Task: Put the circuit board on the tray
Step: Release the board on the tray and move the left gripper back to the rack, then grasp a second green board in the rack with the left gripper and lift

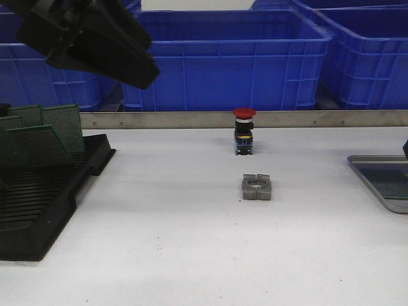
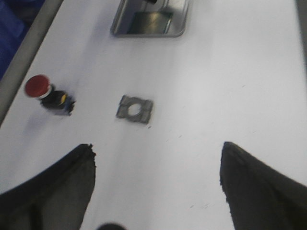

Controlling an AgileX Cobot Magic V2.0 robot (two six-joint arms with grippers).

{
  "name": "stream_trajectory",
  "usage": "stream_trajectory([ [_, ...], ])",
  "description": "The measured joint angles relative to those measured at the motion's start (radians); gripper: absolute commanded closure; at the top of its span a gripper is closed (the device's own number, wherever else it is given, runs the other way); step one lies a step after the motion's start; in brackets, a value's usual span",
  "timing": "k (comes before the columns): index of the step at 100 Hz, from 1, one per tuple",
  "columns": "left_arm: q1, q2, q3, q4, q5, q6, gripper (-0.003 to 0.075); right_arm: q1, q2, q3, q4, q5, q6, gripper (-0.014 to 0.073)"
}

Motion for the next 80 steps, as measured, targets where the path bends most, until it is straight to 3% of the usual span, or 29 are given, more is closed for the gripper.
stream_trajectory([
  [38, 0.244, 0.045, 0.0, 0.284, -0.063, 0.0, 0.0209, 0.0, -0.025, 0.0, -0.004, 0.058, -0.002, -0.0039],
  [80, 0.268, 0.204, 0.0, 0.347, -0.159, -0.006, 0.0236, 0.0, -0.027, 0.0, -0.004, 0.07, -0.006, -0.0039],
])
